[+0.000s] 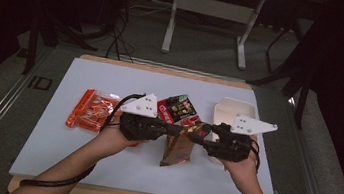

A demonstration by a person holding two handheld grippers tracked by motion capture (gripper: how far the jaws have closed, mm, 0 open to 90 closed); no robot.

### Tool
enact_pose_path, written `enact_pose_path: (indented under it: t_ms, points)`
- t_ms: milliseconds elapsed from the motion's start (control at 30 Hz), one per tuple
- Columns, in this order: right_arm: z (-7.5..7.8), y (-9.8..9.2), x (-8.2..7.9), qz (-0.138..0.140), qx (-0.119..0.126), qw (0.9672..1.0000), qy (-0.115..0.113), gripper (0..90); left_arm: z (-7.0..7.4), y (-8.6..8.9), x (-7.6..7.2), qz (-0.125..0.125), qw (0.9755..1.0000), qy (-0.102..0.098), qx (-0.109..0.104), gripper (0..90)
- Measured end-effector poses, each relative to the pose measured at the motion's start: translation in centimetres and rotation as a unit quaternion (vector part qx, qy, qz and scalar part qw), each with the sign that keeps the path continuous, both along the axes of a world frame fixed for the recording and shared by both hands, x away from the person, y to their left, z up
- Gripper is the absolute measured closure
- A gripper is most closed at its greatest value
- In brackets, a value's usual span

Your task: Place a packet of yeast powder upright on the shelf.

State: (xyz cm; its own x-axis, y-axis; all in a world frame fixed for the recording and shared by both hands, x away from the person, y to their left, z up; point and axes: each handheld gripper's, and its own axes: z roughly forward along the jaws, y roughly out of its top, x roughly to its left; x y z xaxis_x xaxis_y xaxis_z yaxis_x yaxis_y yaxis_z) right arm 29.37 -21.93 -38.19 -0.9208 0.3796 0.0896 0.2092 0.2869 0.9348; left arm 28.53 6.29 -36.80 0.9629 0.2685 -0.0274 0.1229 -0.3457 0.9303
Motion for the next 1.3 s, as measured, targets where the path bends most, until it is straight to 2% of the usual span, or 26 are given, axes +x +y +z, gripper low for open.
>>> enact_pose_path:
  t_ms: [133, 267, 300, 333, 400, 500, 567, 633, 767, 833, 867, 900, 933, 967, 1033, 1067, 1133, 1167, 1233, 1300]
  points:
    - [0.2, -0.4, 0.8, 0.03, -0.004, 0.9993, 0.022, 85.7, 0.2, 0.1, 0.3, 0.011, 0.9999, 0.005, 0.001, 89.9]
    - [0.6, -0.2, 1.1, 0.043, -0.016, 0.9986, 0.026, 88.5, 0.3, 0.3, 0.5, 0.017, 0.9998, 0.004, 0.003, 89.7]
    - [1.0, -0.2, 1.3, 0.053, -0.016, 0.998, 0.029, 88.9, 0.4, 0.6, 0.7, 0.015, 0.9998, 0.005, -0.008, 89.0]
    - [1.2, -0.2, 1.5, 0.057, -0.015, 0.9978, 0.03, 88.9, 0.5, 0.7, 0.6, 0.016, 0.9998, -0.004, -0.012, 88.6]
    - [1.6, -0.2, 1.6, 0.063, -0.011, 0.9975, 0.029, 89.1, 0.7, 0.9, 0.6, 0.016, 0.9996, -0.007, -0.02, 87.0]
    - [2.2, -0.3, 1.9, 0.069, -0.011, 0.9972, 0.028, 89.2, 0.9, 1.4, 0.7, 0.022, 0.999, -0.002, -0.038, 79.7]
    - [2.5, -0.4, 2.2, 0.067, -0.012, 0.9973, 0.028, 89.3, 0.9, 1.9, 0.8, 0.029, 0.9984, 0.01, -0.047, 70.6]
    - [2.8, -0.6, 2.5, 0.065, -0.008, 0.9975, 0.028, 89.3, 0.8, 2.4, 0.8, 0.036, 0.9978, 0.013, -0.055, 65.7]
    - [3.5, -1.2, 3.1, 0.062, -0.001, 0.9978, 0.026, 89.3, 0.6, 3.1, 0.7, 0.047, 0.9961, 0.033, -0.066, 43.5]
    - [3.7, -1.4, 3.3, 0.06, 0.0, 0.998, 0.022, 89.3, 0.6, 3.3, 0.7, 0.057, 0.9957, 0.034, -0.065, 26.6]
    - [3.8, -1.5, 3.4, 0.059, 0.003, 0.998, 0.023, 89.4, 0.6, 3.3, 0.7, 0.057, 0.9957, 0.034, -0.065, 26.6]
    - [4.1, -1.8, 3.6, 0.057, 0.005, 0.9981, 0.021, 89.3, 0.4, 3.8, 0.7, 0.071, 0.9935, 0.049, -0.074, 17.5]
    - [4.2, -1.8, 3.7, 0.055, 0.005, 0.9982, 0.021, 89.3, 0.3, 4.0, 0.7, 0.08, 0.9925, 0.056, -0.074, 13.8]
    - [4.4, -2.0, 3.9, 0.053, 0.004, 0.9984, 0.021, 89.4, 0.2, 4.2, 0.7, 0.078, 0.9928, 0.057, -0.072, 10.6]
    - [4.6, -2.2, 4.3, 0.049, 0.002, 0.9986, 0.018, 89.3, -0.2, 4.5, 0.5, 0.088, 0.993, 0.046, -0.064, 1.3]
    - [4.7, -2.3, 4.5, 0.047, -0.001, 0.9987, 0.018, 89.3, -0.4, 4.8, 0.4, 0.09, 0.9928, 0.047, -0.063, 1.3]
    - [5.0, -2.5, 4.9, 0.043, 0.0, 0.9989, 0.017, 89.3, -1.0, 5.2, 0.2, 0.094, 0.9912, 0.054, -0.076, 1.3]
    - [5.1, -2.7, 5.1, 0.04, -0.001, 0.9991, 0.017, 89.3, -1.3, 5.4, 0.0, 0.101, 0.9909, 0.051, -0.073, 1.0]
    - [5.3, -2.9, 5.5, 0.034, -0.002, 0.9993, 0.016, 89.3, -1.9, 5.8, -0.2, 0.096, 0.9911, 0.05, -0.078, 0.8]
    - [5.6, -3.1, 5.9, 0.028, -0.006, 0.9995, 0.014, 89.3, -2.7, 6.2, -0.4, 0.096, 0.9914, 0.04, -0.079, 0.9]
